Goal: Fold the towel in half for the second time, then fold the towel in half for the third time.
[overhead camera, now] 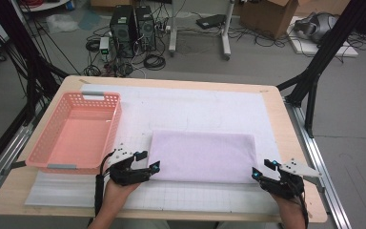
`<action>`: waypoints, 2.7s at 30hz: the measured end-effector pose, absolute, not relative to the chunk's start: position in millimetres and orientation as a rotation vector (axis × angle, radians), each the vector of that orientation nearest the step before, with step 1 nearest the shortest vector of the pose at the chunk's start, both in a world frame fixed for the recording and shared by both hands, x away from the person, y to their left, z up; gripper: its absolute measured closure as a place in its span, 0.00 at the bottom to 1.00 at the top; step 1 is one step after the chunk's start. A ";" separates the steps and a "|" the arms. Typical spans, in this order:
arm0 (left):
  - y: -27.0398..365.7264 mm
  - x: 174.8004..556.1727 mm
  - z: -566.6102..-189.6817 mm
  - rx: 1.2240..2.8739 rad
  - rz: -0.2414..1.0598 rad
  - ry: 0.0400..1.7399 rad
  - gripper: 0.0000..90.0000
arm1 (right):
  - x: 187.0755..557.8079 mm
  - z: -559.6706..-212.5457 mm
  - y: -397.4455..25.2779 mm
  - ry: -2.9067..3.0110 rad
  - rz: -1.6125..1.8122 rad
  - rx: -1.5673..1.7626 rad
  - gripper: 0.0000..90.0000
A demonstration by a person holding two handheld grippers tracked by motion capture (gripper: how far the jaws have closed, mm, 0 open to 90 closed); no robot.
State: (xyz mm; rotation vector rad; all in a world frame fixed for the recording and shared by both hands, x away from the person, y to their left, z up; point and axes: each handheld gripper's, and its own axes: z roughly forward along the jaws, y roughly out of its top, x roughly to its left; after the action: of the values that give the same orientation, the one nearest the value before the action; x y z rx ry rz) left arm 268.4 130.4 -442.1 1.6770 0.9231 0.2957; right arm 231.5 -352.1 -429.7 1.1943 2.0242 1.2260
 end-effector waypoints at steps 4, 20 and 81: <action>132.3 269.2 -440.0 1.655 0.326 0.903 0.20 | 230.2 -427.5 -352.5 2.011 1.241 1.174 0.28; 128.8 270.5 -438.1 1.680 0.372 0.866 0.22 | 228.5 -427.8 -361.2 1.986 1.258 1.196 0.22; 124.2 261.7 -452.7 1.949 0.290 1.028 0.45 | 265.3 -418.4 -307.5 2.171 1.302 1.097 0.20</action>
State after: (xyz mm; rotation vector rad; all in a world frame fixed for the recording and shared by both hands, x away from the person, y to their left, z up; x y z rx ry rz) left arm 261.7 124.2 -452.7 1.9492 1.0279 0.2898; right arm 265.3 -307.5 -418.4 1.0972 2.1710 1.3018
